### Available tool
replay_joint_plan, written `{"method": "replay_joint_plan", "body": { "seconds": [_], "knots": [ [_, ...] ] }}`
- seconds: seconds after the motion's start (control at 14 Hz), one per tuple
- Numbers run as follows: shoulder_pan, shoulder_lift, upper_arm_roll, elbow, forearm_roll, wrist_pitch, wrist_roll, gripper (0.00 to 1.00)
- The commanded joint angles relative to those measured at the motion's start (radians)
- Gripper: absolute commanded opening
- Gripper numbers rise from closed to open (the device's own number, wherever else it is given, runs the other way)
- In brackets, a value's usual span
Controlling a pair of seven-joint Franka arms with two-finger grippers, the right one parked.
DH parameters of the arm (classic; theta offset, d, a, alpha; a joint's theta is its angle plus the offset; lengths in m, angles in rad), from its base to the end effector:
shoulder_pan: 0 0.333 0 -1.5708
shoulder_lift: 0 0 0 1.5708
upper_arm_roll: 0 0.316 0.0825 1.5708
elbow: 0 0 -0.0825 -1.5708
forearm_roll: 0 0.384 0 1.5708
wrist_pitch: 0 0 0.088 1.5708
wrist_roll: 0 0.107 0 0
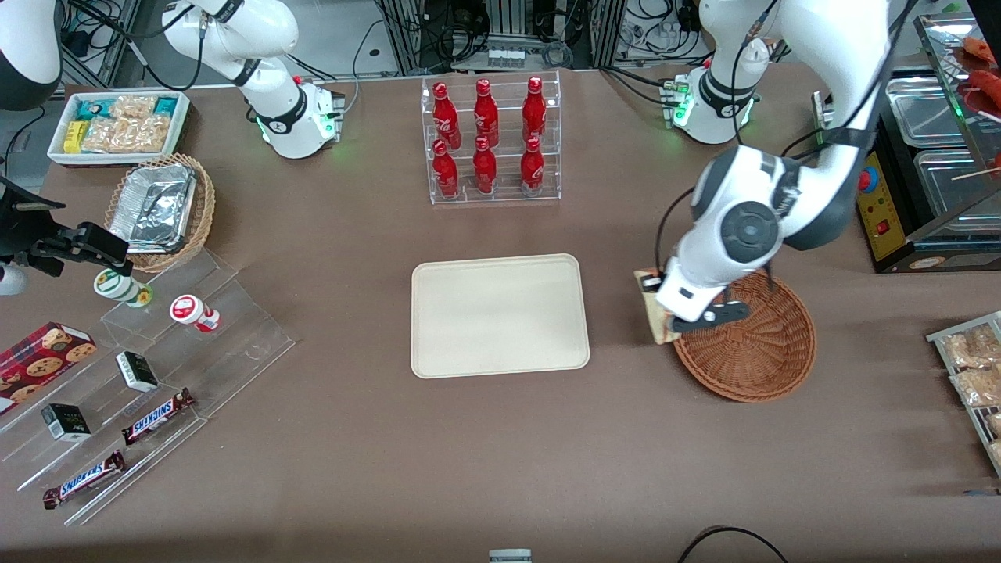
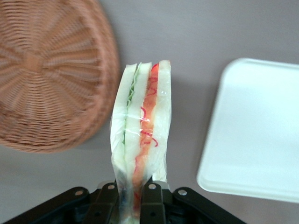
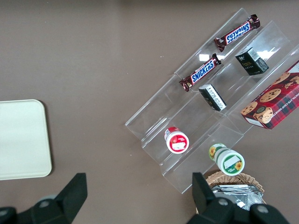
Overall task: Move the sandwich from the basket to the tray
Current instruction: 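Lift the sandwich and carry it with the left gripper over the tray, then lower the sandwich onto the tray center and open the left gripper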
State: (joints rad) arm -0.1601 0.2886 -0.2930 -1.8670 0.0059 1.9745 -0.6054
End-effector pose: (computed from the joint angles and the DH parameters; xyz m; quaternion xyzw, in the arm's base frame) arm 0.5450 -0.2552 0.3551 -0.9927 -0.0766 0.0924 0.0090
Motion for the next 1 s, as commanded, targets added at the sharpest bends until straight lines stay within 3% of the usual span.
{"method": "replay_joint_plan", "body": {
  "seconds": [0.0,0.29,0.79,0.93],
  "knots": [
    [-0.108,0.112,0.008,0.127,0.008,-0.003,-0.063,0.00],
    [-0.185,0.239,0.006,0.296,0.011,-0.013,-0.103,0.00],
    [-0.298,0.378,0.012,0.426,0.014,0.053,-0.146,0.00],
    [-0.338,0.440,0.015,0.486,0.063,0.064,-0.212,0.00]
  ]
}}
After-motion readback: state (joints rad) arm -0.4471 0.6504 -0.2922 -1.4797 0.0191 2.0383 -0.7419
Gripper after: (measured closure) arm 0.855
